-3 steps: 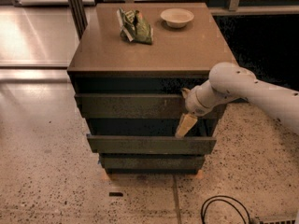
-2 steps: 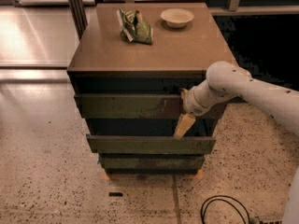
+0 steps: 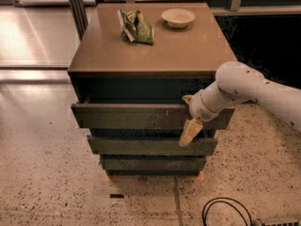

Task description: Open top drawer

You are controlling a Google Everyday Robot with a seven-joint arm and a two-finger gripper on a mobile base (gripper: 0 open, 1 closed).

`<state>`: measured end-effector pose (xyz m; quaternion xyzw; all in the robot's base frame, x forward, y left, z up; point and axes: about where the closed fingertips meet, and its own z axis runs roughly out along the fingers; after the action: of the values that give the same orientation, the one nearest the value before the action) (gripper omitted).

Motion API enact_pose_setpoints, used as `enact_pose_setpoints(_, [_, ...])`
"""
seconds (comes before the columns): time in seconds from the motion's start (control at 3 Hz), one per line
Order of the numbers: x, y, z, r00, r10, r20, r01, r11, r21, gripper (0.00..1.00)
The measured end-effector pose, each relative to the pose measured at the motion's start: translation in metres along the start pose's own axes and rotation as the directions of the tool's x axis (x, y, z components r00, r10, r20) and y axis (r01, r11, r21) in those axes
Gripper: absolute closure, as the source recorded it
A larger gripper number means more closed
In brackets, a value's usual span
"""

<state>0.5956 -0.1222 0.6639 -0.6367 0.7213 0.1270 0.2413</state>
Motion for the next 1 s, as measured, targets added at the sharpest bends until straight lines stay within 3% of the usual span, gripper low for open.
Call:
enact_pose_setpoints(0.33, [-0.001,0.001,0.003,1.0,0.0,0.0,0.0,1.0,-0.009,0.0])
enact_pose_setpoints(1.0, [0.013,0.028,-0.002,0.999,0.035,-0.029,-0.038,0.9916,-0.124,0.0])
